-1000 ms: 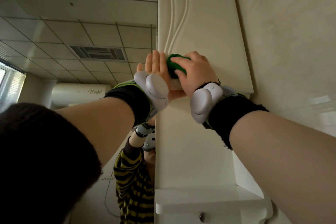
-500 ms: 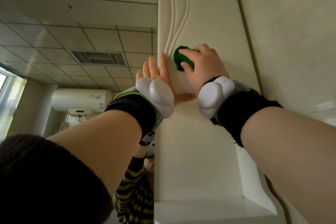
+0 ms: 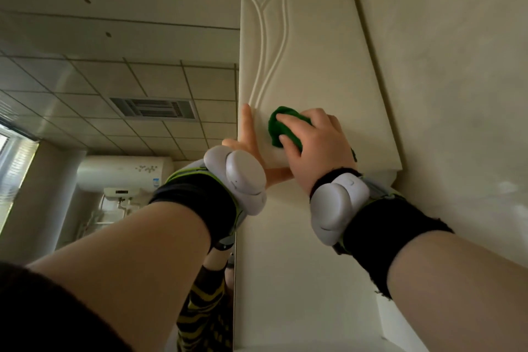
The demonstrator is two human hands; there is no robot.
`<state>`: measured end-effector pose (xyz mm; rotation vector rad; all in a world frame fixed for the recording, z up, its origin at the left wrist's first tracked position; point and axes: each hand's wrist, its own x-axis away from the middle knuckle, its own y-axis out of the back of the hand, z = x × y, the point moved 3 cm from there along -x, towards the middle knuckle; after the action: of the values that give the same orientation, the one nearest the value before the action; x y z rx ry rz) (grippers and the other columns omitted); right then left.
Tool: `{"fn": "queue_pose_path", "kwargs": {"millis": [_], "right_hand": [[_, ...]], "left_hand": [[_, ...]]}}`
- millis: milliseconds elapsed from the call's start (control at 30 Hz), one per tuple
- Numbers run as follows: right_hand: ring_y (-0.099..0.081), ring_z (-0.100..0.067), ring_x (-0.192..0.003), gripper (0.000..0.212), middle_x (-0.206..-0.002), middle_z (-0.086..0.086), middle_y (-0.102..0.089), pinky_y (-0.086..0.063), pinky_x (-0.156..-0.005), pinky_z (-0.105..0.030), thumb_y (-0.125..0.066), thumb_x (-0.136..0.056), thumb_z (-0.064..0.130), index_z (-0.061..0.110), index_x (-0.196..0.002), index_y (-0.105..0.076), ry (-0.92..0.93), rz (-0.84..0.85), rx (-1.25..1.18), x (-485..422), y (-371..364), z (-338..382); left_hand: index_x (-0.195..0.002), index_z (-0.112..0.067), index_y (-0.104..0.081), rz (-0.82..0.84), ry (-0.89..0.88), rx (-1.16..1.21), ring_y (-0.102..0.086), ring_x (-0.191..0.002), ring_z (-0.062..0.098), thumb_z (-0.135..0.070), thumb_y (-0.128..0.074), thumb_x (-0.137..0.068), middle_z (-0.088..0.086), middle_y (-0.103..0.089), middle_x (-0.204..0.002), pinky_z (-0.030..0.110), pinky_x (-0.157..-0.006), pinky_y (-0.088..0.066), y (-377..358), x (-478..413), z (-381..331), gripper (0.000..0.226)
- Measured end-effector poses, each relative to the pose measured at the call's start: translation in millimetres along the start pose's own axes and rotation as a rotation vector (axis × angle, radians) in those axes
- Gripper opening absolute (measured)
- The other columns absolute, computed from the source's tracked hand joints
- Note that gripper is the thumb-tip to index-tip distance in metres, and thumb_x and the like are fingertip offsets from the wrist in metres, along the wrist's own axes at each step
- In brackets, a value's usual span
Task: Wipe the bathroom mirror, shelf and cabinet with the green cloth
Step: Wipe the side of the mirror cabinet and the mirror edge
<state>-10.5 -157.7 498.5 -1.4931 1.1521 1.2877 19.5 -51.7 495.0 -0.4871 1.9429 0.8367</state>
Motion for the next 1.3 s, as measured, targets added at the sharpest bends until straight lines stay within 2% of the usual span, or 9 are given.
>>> {"fn": "queue_pose_path", "kwargs": {"millis": [133,267,467,600,833,1000,1067,1167,1300], "right_hand": [[-0.037,-0.024,-0.111,0.037,-0.122,-0.005,-0.047,-0.034,-0.087,-0.030,-0.051,-0.092,0.027,0.028,-0.129,-0.053,0.004,0.020,-0.014,11,2,-2],[-0.045,-0.031,-0.105,0.036,-0.116,-0.011,-0.053,-0.040,-0.085,-0.036,-0.057,-0.088,0.021,0.021,-0.124,-0.059,0.037,0.006,-0.051,28,5,-4],[-0.050,-0.032,-0.099,0.035,-0.109,-0.012,-0.057,-0.044,-0.082,-0.036,-0.063,-0.084,0.017,0.019,-0.119,-0.063,0.089,0.006,-0.079,35,10,-9],[-0.048,-0.030,-0.102,0.034,-0.111,-0.010,-0.056,-0.043,-0.084,-0.036,-0.061,-0.086,0.019,0.022,-0.121,-0.062,0.081,0.029,-0.077,30,9,-12],[-0.042,-0.023,-0.109,0.036,-0.118,-0.005,-0.052,-0.038,-0.089,-0.031,-0.056,-0.090,0.025,0.027,-0.125,-0.058,0.042,0.045,-0.054,11,9,-21],[-0.040,-0.023,-0.110,0.036,-0.119,-0.004,-0.050,-0.038,-0.090,-0.032,-0.054,-0.091,0.027,0.029,-0.127,-0.055,0.043,0.037,-0.042,-2,8,-25],[-0.040,-0.022,-0.111,0.036,-0.118,-0.004,-0.050,-0.040,-0.090,-0.033,-0.054,-0.090,0.027,0.029,-0.127,-0.055,0.036,0.028,-0.047,-9,7,-27],[-0.040,-0.023,-0.111,0.036,-0.118,-0.004,-0.050,-0.040,-0.088,-0.034,-0.055,-0.090,0.027,0.030,-0.126,-0.056,0.029,0.021,-0.048,-19,7,-32],[-0.040,-0.025,-0.110,0.036,-0.118,-0.005,-0.049,-0.037,-0.087,-0.032,-0.053,-0.091,0.028,0.030,-0.127,-0.055,0.026,0.019,-0.022,-39,8,-39]], "left_hand": [[-0.147,-0.027,0.017,-0.001,-0.016,0.012,-0.035,-0.078,0.019,-0.055,-0.067,-0.074,0.013,-0.043,-0.114,0.029,-0.076,-0.026,-1,3,-1,0.115],[-0.147,-0.029,0.017,0.036,-0.001,0.048,-0.034,-0.083,0.020,-0.053,-0.073,-0.069,0.017,-0.041,-0.126,0.030,-0.075,-0.027,1,2,1,0.121],[-0.146,-0.034,0.018,0.036,0.000,0.018,-0.034,-0.082,0.020,-0.058,-0.075,-0.062,0.015,-0.043,-0.119,0.032,-0.075,-0.027,1,-1,6,0.128],[-0.145,-0.034,0.020,0.053,0.014,0.024,-0.033,-0.081,0.019,-0.060,-0.073,-0.064,0.007,-0.029,-0.103,0.030,-0.075,-0.026,1,0,4,0.126],[-0.146,-0.032,0.015,0.070,0.015,0.035,-0.023,-0.059,0.009,-0.051,-0.075,-0.068,0.007,-0.025,-0.105,0.021,-0.053,-0.018,5,5,-1,0.121],[-0.146,-0.030,0.016,0.091,0.010,0.038,-0.028,-0.067,0.012,-0.048,-0.074,-0.071,0.006,-0.022,-0.107,0.021,-0.062,-0.020,7,9,-4,0.119],[-0.146,-0.030,0.017,0.112,0.019,0.063,-0.031,-0.080,0.016,-0.048,-0.074,-0.072,0.008,-0.029,-0.115,0.021,-0.064,-0.023,8,10,-6,0.119],[-0.145,-0.031,0.019,0.130,0.031,0.084,-0.031,-0.084,0.016,-0.047,-0.074,-0.072,0.013,-0.030,-0.136,0.021,-0.065,-0.025,9,10,-5,0.119],[-0.145,-0.032,0.020,0.129,0.028,0.076,-0.032,-0.084,0.017,-0.049,-0.074,-0.071,0.013,-0.030,-0.136,0.020,-0.067,-0.030,8,8,-4,0.120]]}}
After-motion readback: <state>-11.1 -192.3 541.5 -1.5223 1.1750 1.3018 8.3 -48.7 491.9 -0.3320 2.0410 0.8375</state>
